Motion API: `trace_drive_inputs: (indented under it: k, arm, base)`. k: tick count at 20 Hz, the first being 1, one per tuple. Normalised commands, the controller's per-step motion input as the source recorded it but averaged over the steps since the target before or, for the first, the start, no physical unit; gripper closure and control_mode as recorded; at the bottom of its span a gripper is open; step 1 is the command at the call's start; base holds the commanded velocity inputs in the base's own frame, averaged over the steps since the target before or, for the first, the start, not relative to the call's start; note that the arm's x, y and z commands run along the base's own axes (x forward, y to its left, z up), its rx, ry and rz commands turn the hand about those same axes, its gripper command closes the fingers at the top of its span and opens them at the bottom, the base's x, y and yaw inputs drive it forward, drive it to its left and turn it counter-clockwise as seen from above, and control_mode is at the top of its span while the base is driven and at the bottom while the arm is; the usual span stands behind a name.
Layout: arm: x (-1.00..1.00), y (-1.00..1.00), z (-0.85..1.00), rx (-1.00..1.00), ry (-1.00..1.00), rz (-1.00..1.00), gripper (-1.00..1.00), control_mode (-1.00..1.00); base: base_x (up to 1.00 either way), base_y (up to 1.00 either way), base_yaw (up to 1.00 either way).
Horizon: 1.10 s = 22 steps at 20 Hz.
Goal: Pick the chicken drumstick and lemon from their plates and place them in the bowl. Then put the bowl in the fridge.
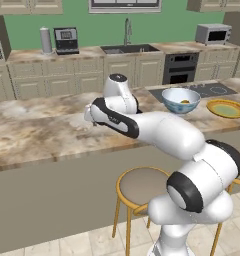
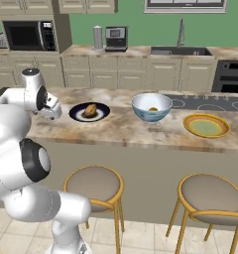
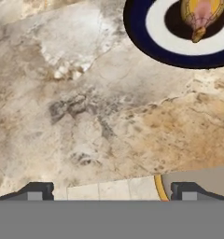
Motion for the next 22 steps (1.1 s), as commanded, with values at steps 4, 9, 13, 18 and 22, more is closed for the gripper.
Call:
trace_drive_inputs:
  k: [4,9,13,18,22]
  arm:
    - [0.47,-0.16,0.06,-0.12,0.01,-0.05,-1.00,-1.00]
    - [0.51,-0.22,0.09,-0.21,0.01,-0.01,-1.00,-1.00]
    - [0.42,-0.30,0.19,-0.17,0.00,0.00,-1.00,-1.00]
    - [0.27,-0.48,0.14,-0.04,0.00,0.03,-1.00,-1.00]
    - [0.19,-0.64,0.01,0.00,0.00,0.13,-1.00,-1.00]
  base:
    - [0.00,0.00,0.00]
    - [0.00,0.00,0.00]
    - [0.00,0.00,0.00]
    - [0.00,0.00,0.00]
    - [0.00,0.00,0.00]
